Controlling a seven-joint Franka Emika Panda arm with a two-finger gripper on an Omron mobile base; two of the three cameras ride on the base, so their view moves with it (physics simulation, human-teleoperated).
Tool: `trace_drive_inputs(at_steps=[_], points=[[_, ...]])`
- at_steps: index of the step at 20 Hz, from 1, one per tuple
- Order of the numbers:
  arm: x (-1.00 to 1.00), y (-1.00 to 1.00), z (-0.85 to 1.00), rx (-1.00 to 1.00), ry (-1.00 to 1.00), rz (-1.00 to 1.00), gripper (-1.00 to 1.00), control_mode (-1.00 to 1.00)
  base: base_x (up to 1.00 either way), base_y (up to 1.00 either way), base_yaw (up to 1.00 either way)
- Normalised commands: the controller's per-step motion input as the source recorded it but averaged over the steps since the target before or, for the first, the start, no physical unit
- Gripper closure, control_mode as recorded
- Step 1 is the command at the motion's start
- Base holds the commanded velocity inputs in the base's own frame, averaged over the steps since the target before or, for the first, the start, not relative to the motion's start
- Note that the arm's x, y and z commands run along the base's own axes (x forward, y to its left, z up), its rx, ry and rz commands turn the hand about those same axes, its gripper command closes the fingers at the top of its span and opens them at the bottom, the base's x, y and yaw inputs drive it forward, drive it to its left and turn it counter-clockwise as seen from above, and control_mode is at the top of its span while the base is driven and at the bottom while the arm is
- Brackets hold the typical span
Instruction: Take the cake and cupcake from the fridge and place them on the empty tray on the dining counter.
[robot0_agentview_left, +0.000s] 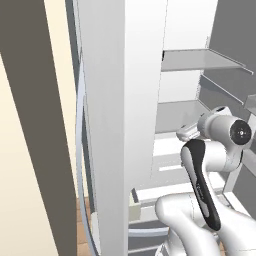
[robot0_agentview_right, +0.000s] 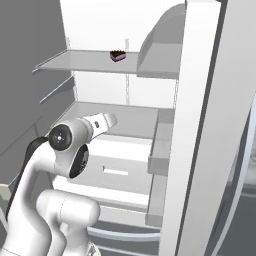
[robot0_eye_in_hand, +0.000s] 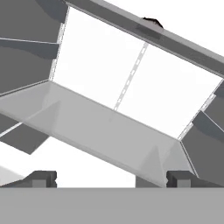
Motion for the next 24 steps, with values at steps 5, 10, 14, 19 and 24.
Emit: trace_drive_inputs(at_steps=[5,10,14,19,24], points=[[0.00,0.00,0.00,0.00,0.00,0.00,-1.00,1.00,0.16,-0.01,0.03],[0.00,0.00,0.00,0.00,0.00,0.00,-1.00,-1.00,0.01,0.03,0.00],[0.00,-0.17,0.22,0.00,0.00,-0.01,-1.00,-1.00,0.00,0.00,0.00],[0.00,-0.19,0.55,0.00,-0.02,-0.01,-1.00,-1.00,0.00,0.00,0.00],[0.00,0.00,0.54,0.00,0.12,0.00,-1.00,-1.00,0.00,0.00,0.00]])
